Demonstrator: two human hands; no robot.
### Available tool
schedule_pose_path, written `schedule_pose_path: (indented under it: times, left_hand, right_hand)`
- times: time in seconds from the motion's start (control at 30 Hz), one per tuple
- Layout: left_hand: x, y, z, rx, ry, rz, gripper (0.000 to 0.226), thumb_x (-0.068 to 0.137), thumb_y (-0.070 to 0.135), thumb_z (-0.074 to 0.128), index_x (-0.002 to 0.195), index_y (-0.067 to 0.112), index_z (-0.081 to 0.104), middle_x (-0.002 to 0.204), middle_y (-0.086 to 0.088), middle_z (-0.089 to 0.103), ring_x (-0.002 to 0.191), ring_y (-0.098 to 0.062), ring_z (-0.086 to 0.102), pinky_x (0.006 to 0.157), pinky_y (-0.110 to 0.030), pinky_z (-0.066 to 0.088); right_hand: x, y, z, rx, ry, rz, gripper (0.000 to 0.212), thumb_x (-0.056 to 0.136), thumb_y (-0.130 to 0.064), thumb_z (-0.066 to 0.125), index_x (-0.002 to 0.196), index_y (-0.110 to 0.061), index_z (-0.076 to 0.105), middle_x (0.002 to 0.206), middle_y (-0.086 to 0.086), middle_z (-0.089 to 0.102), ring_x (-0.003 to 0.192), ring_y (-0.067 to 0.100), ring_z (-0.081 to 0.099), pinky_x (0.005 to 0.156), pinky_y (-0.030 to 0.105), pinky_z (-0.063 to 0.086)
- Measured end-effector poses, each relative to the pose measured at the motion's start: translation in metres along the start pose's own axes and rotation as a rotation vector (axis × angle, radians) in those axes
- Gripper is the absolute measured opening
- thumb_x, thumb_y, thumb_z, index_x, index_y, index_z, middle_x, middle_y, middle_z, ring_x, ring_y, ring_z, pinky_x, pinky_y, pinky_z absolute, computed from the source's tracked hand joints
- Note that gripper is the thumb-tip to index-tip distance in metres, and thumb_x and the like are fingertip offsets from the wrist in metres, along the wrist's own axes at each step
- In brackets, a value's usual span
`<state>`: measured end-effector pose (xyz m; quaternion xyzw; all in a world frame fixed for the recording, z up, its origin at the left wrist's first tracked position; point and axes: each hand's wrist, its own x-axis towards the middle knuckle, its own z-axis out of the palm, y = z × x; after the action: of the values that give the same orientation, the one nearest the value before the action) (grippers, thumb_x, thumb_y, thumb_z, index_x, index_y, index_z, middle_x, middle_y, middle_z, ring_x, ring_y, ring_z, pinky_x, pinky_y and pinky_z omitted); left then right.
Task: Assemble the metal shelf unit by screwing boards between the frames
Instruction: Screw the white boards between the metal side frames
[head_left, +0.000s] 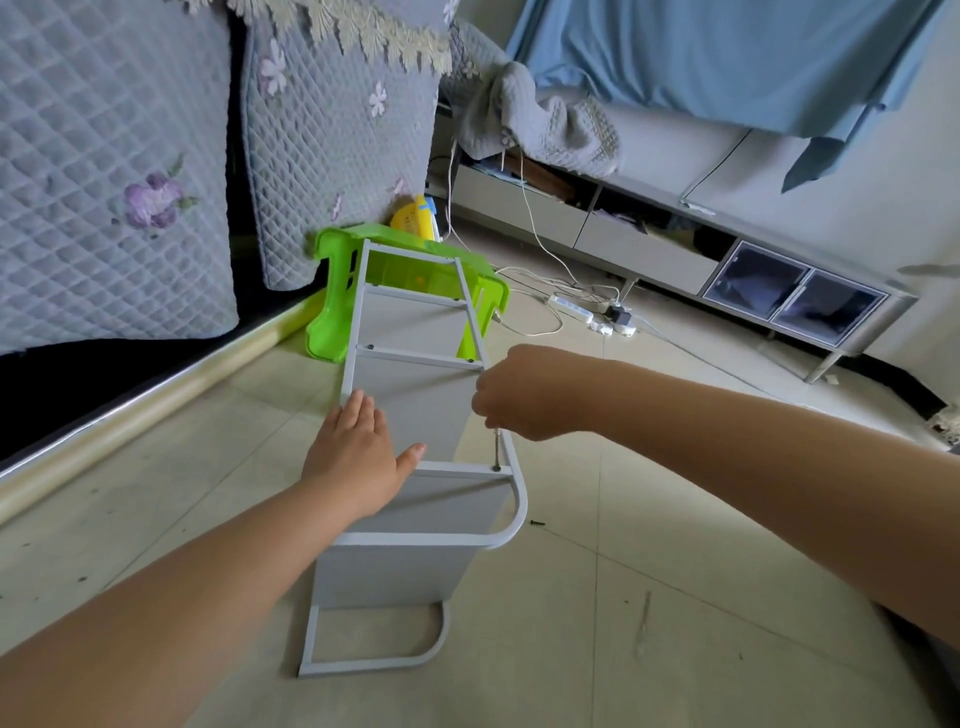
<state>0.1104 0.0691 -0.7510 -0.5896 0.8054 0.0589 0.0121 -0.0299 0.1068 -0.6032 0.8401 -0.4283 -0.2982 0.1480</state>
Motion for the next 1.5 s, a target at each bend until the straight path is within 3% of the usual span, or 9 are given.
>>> schedule_pose_path:
  times: [0.27, 0.43, 0.53, 0.63, 0.97, 1.03, 1.2, 1.33, 1.5]
  left_hand:
    - [0.000, 0.001, 0.000, 0.017, 0.020, 0.008, 0.074, 0.097, 0.052, 0.016, 0.146, -0.002, 0.012, 0.156, -0.015, 0.005, 0.145, -0.022, -0.004, 0.117, -0.033, 0.004]
    - [0.000, 0.000, -0.002, 0.022, 0.023, 0.003, 0.073, 0.097, 0.052, 0.017, 0.146, -0.002, 0.013, 0.156, -0.015, 0.007, 0.145, -0.023, -0.003, 0.117, -0.033, 0.005]
    - [-0.002, 0.002, -0.004, 0.024, 0.008, -0.001, 0.074, 0.097, 0.052, 0.016, 0.146, -0.002, 0.012, 0.156, -0.015, 0.005, 0.145, -0.022, -0.004, 0.117, -0.033, 0.004]
    - [-0.004, 0.002, -0.005, 0.034, -0.005, 0.003, 0.073, 0.097, 0.052, 0.015, 0.147, -0.001, 0.011, 0.156, -0.014, 0.004, 0.145, -0.022, -0.005, 0.117, -0.033, 0.004]
    - [-0.005, 0.002, -0.003, 0.038, -0.004, 0.001, 0.073, 0.097, 0.052, 0.015, 0.147, -0.001, 0.011, 0.156, -0.014, 0.003, 0.145, -0.022, -0.006, 0.116, -0.034, 0.004]
    - [-0.005, 0.003, -0.002, 0.037, -0.002, 0.006, 0.073, 0.097, 0.052, 0.014, 0.147, -0.001, 0.011, 0.156, -0.014, 0.003, 0.145, -0.022, -0.006, 0.116, -0.034, 0.004]
    - [-0.006, 0.002, -0.001, 0.035, 0.008, 0.007, 0.074, 0.096, 0.053, 0.015, 0.147, 0.000, 0.011, 0.156, -0.014, 0.004, 0.145, -0.022, -0.005, 0.116, -0.033, 0.002]
    - [-0.006, 0.001, -0.003, 0.032, 0.003, 0.011, 0.073, 0.096, 0.053, 0.014, 0.147, 0.000, 0.011, 0.156, -0.013, 0.004, 0.145, -0.022, -0.005, 0.117, -0.034, 0.003]
    - [-0.009, 0.002, -0.001, 0.025, 0.001, 0.011, 0.073, 0.096, 0.052, 0.014, 0.147, 0.000, 0.011, 0.156, -0.013, 0.004, 0.145, -0.022, -0.005, 0.116, -0.035, 0.003]
  right_hand:
    - [-0.016, 0.010, 0.023, 0.275, -0.035, 0.359, 0.032, 0.099, -0.029, 0.034, 0.094, -0.008, 0.058, 0.105, 0.014, 0.060, 0.103, 0.031, 0.054, 0.075, 0.030, 0.039]
    - [-0.005, -0.008, 0.014, 0.435, -0.113, 0.598, 0.026, 0.092, -0.015, 0.040, 0.112, -0.007, 0.055, 0.115, 0.009, 0.056, 0.107, 0.028, 0.054, 0.074, 0.029, 0.039]
    - [0.011, -0.014, -0.007, 0.456, -0.168, 0.517, 0.024, 0.092, -0.009, 0.035, 0.104, -0.004, 0.055, 0.101, 0.007, 0.054, 0.091, 0.027, 0.055, 0.072, 0.022, 0.044]
    - [0.012, -0.013, -0.027, 0.295, -0.330, 0.315, 0.030, 0.097, -0.006, 0.026, 0.084, 0.001, 0.051, 0.069, 0.005, 0.035, 0.054, 0.016, 0.036, 0.037, 0.010, 0.035]
    - [0.004, 0.000, -0.009, 0.100, -0.232, 0.209, 0.024, 0.095, -0.009, 0.040, 0.106, 0.002, 0.058, 0.085, 0.010, 0.057, 0.082, 0.026, 0.049, 0.057, 0.025, 0.035]
    - [0.010, -0.002, -0.010, 0.099, -0.246, 0.231, 0.021, 0.094, -0.009, 0.039, 0.089, -0.001, 0.058, 0.071, 0.004, 0.047, 0.078, 0.024, 0.046, 0.059, 0.024, 0.036]
    - [0.017, 0.002, -0.011, 0.288, -0.346, 0.408, 0.038, 0.093, -0.002, 0.032, 0.057, -0.006, 0.040, 0.021, -0.004, 0.037, 0.022, 0.008, 0.042, 0.024, 0.010, 0.026]
    - [0.003, 0.003, -0.007, 0.360, -0.343, 0.449, 0.032, 0.096, -0.003, 0.031, 0.065, -0.001, 0.041, 0.054, 0.006, 0.040, 0.043, 0.014, 0.035, 0.024, 0.012, 0.026]
    - [-0.011, 0.005, -0.002, 0.376, -0.325, 0.401, 0.029, 0.094, -0.006, 0.038, 0.119, 0.005, 0.046, 0.097, 0.016, 0.055, 0.070, 0.025, 0.054, 0.050, 0.022, 0.040]
